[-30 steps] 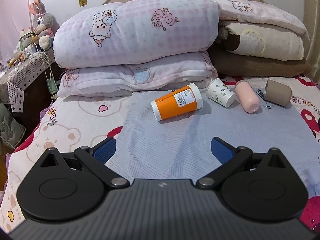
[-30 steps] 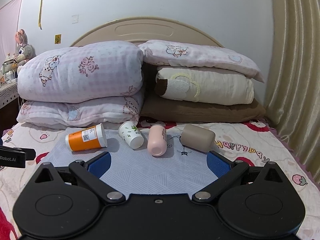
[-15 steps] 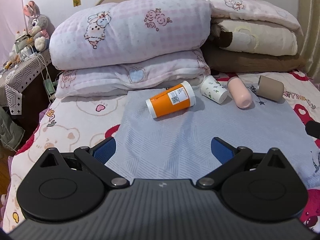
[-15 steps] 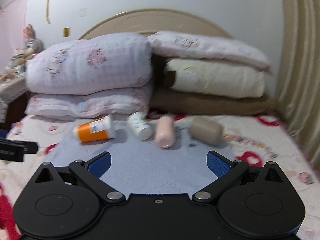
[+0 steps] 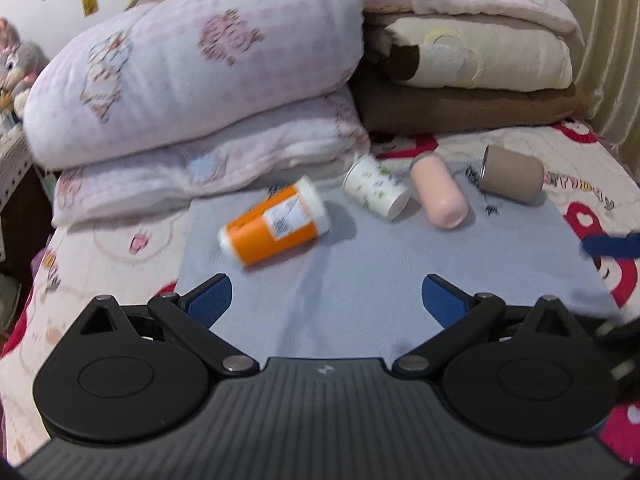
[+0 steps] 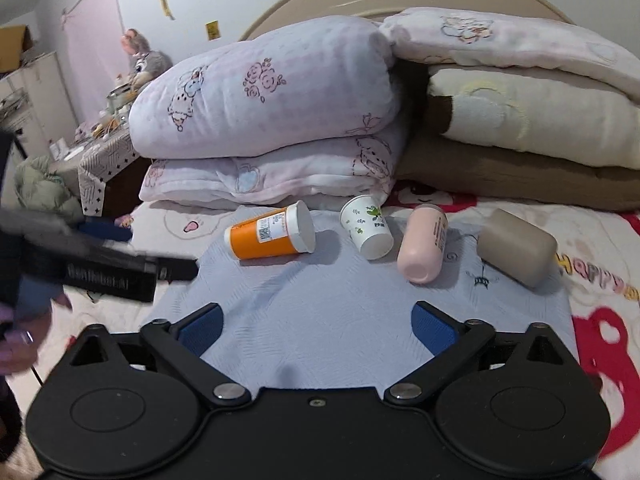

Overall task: Flip cup upright
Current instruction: 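Move the right tool toward the lying pink cup and close around its middle, then rotate the pink cup upright with the right tool while the left tool grips it too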

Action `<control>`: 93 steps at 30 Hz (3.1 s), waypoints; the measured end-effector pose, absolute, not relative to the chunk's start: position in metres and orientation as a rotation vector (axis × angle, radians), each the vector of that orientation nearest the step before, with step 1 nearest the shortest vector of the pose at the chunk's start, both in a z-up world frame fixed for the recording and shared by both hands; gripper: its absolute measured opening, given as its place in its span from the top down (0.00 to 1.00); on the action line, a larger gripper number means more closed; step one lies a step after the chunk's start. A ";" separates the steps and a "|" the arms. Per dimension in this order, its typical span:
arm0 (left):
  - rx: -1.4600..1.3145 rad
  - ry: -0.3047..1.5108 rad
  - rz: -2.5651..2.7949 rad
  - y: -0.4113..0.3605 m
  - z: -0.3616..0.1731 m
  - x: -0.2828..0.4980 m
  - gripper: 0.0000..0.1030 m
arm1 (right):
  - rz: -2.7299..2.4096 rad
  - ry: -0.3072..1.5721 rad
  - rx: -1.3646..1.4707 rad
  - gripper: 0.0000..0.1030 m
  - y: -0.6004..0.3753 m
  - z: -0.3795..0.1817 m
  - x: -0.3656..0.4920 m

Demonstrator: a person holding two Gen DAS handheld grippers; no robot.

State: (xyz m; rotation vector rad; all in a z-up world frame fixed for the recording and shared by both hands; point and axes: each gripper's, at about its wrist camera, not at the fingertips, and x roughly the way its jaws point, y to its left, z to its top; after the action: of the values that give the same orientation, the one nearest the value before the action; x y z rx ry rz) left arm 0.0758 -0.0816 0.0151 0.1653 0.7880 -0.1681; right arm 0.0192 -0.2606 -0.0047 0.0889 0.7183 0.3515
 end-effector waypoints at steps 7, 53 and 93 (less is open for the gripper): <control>0.133 0.783 -0.250 -0.114 -0.009 0.120 0.00 | 0.351 0.728 0.088 0.09 -0.277 -0.038 0.049; -0.116 0.882 -0.262 -0.133 -0.097 0.227 0.01 | 0.198 0.856 0.221 0.33 -0.306 -0.158 0.228; -0.303 1.047 -0.378 -0.054 -0.112 0.117 0.02 | 0.343 0.923 0.643 0.33 -0.249 -0.170 0.060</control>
State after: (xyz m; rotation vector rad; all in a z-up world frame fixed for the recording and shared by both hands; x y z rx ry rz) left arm 0.1170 -0.0538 -0.1125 -0.3033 1.0474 -0.3781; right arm 0.0602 -0.2491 -0.1701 0.6433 0.9228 0.3430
